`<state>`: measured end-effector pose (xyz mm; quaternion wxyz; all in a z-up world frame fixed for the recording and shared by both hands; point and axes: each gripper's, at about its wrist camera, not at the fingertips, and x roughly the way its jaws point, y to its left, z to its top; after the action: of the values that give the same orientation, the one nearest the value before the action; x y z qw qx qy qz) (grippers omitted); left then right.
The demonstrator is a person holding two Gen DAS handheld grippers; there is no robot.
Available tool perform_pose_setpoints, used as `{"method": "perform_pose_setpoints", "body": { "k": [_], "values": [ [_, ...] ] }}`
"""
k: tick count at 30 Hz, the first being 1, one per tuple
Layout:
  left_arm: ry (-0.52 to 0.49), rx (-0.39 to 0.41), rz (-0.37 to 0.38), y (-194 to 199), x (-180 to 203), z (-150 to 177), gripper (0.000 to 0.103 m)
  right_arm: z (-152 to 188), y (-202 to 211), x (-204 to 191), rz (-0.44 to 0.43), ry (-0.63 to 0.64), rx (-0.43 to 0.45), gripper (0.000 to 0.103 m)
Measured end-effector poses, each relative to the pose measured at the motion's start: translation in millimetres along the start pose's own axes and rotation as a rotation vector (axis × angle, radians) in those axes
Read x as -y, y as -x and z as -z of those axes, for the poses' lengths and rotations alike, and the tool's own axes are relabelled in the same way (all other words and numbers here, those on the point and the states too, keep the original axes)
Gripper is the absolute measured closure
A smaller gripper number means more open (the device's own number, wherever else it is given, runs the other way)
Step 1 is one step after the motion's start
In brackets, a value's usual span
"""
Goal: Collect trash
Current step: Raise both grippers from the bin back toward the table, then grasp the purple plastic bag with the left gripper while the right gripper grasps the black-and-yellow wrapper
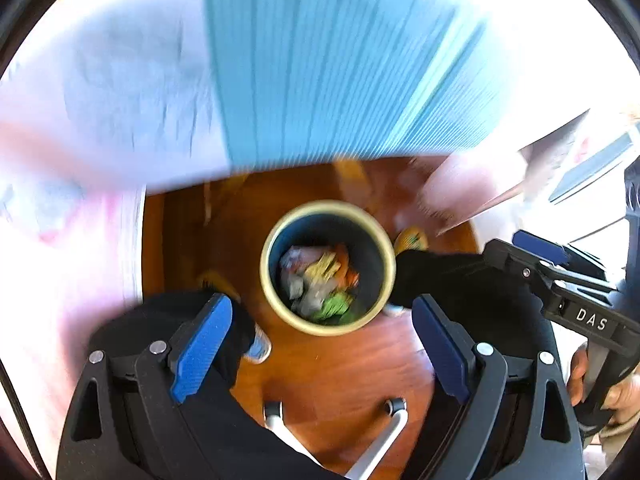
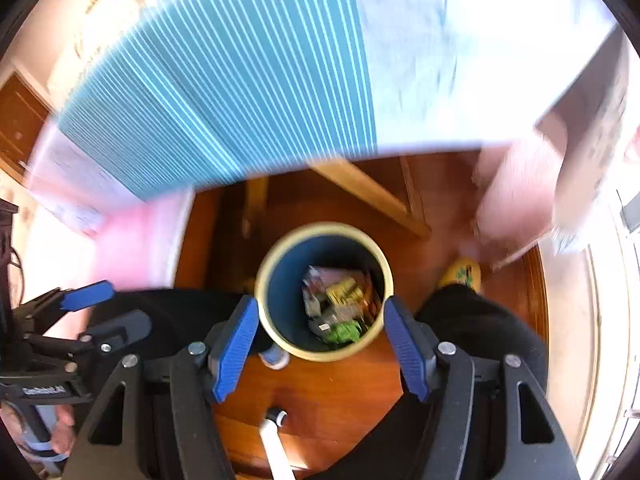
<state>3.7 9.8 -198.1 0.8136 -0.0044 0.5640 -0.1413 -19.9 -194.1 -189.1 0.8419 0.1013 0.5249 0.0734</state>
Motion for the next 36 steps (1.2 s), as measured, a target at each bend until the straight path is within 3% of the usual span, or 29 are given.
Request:
{"method": "perform_pose_setpoints", "body": {
  "k": [2,8,17,26,36],
  "values": [
    [-0.035,0.037,0.021,22,6,-14,0.013,-13,23,-6,-0.018,0.025,0.052,0.038],
    [-0.14,0.133,-0.025,77,16,-61,0.013,-60,77,-19,-0.036,0.087,0.156,0.038],
    [-0.221,0.26,-0.123,134,21,-159,0.013,-153,108,-36,-0.011,0.144,0.242,0.038],
    [-0.24,0.303,-0.159,143,17,-276,0.013,-257,100,-33,-0.014,0.101,0.246,0.038],
    [-0.282,0.281,-0.163,102,23,-415,0.013,-394,48,6,-0.071,-0.057,0.245,0.038]
  ]
}}
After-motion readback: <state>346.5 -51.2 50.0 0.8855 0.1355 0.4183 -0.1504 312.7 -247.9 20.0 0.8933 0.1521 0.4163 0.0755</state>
